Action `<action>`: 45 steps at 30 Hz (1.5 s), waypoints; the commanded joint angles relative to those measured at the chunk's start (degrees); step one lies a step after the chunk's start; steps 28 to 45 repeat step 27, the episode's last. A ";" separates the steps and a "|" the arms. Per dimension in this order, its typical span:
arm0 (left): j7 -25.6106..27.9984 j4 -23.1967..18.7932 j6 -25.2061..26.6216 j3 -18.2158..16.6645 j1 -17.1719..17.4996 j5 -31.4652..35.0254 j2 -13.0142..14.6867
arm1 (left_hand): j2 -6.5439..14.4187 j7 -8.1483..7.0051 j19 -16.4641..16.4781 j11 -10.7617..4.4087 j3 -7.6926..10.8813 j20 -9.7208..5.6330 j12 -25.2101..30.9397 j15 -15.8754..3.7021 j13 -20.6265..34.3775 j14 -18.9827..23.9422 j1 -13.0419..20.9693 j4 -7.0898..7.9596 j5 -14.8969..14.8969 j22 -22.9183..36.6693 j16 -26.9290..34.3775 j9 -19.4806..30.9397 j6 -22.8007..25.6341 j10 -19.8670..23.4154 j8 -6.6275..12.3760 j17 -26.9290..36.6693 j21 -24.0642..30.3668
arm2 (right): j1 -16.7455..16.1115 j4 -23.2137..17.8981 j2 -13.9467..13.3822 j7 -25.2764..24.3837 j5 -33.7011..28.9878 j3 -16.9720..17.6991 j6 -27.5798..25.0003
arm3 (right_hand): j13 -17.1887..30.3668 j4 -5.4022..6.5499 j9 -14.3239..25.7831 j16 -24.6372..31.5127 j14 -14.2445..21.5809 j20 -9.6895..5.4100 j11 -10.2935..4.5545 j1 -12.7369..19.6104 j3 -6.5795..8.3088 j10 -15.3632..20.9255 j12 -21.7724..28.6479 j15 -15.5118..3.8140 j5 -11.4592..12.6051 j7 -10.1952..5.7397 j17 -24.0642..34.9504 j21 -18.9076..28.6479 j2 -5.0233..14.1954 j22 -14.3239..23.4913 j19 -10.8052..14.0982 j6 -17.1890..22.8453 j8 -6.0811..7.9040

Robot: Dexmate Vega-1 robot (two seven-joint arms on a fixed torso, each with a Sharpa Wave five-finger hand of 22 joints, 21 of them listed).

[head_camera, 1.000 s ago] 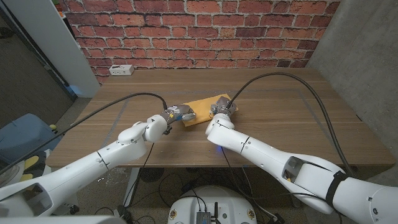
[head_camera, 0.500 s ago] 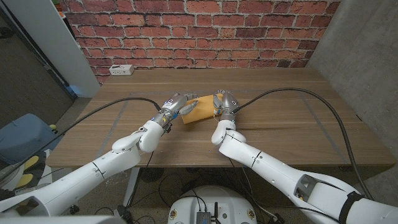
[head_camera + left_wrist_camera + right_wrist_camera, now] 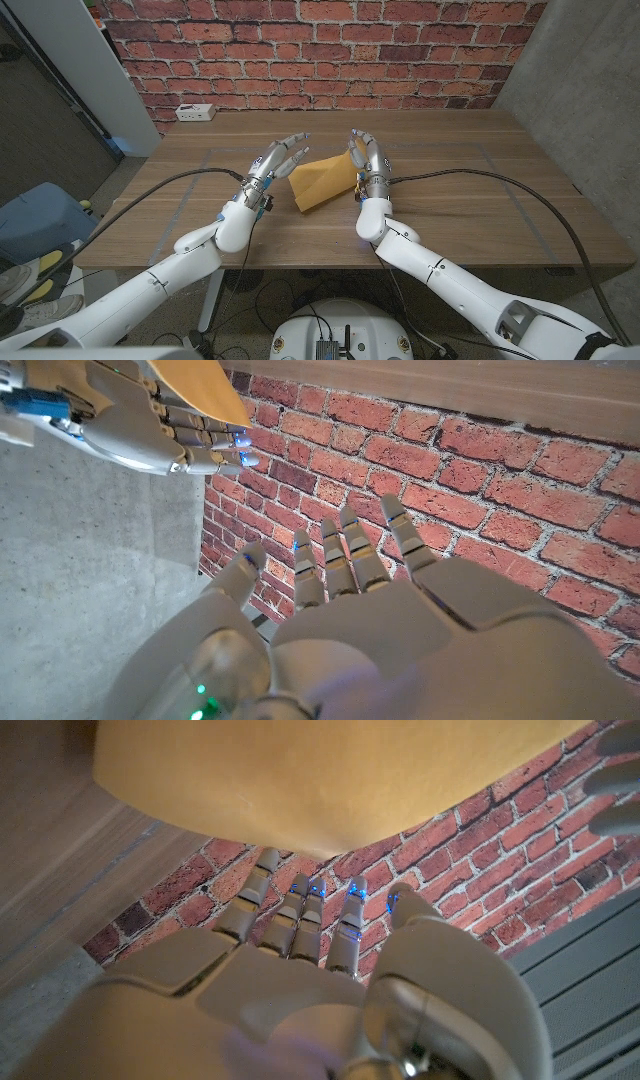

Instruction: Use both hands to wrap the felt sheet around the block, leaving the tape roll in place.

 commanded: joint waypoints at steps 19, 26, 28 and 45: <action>-18.49 15.71 -26.31 -9.86 4.05 -32.31 -5.03 | -1.22 0.59 0.10 1.29 -0.29 -0.14 0.15 0.48 0.04 -1.59 -0.79 -0.67 -0.10 0.11 -0.11 -0.20 -1.41 -1.70 0.51 0.05 -0.57 | -10.11 -5.74 0.37 -1.66 -8.23 9.77 18.17 | -0.13 0.25 0.02 -0.20 1.94 2.77 -0.80 -4.05 -1.46 1.47 0.69 -0.92 0.78 0.43 -1.27 -2.09 -3.93 -0.01 -1.91 2.00 0.97; -20.43 17.60 -25.41 -11.94 4.64 -37.21 -7.30 | -0.93 1.52 -0.20 1.44 -0.36 0.11 0.13 0.96 -0.01 -1.74 -1.25 -0.44 -0.14 0.12 0.06 -0.25 -2.16 -2.44 0.46 0.12 -0.84 | -9.53 -4.34 3.29 -5.93 -12.16 7.48 18.41 | -0.23 -0.93 -0.02 0.34 5.12 5.09 -1.63 -3.95 -0.18 2.51 0.80 -1.31 1.41 0.27 -2.41 -2.52 -3.48 0.05 -0.53 2.55 0.91; -20.30 17.50 -25.34 -12.32 4.87 -37.63 -7.64 | -0.89 1.65 -0.21 1.72 -0.36 0.20 0.11 1.01 -0.02 -1.77 -1.31 -0.42 -0.14 0.12 0.08 -0.25 -2.34 -2.60 0.44 0.12 -0.86 | -9.36 -4.17 3.56 -6.26 -12.44 7.21 18.88 | -0.23 -1.11 -0.02 0.56 5.81 5.02 -1.35 -3.93 0.02 2.86 0.89 -1.48 1.43 0.32 -2.49 -2.52 -3.42 0.07 -0.21 2.70 0.94; -20.30 17.50 -25.34 -12.32 4.87 -37.63 -7.64 | -0.89 1.65 -0.21 1.72 -0.36 0.20 0.11 1.01 -0.02 -1.77 -1.31 -0.42 -0.14 0.12 0.08 -0.25 -2.34 -2.60 0.44 0.12 -0.86 | -9.36 -4.17 3.56 -6.26 -12.44 7.21 18.88 | -0.23 -1.11 -0.02 0.56 5.81 5.02 -1.35 -3.93 0.02 2.86 0.89 -1.48 1.43 0.32 -2.49 -2.52 -3.42 0.07 -0.21 2.70 0.94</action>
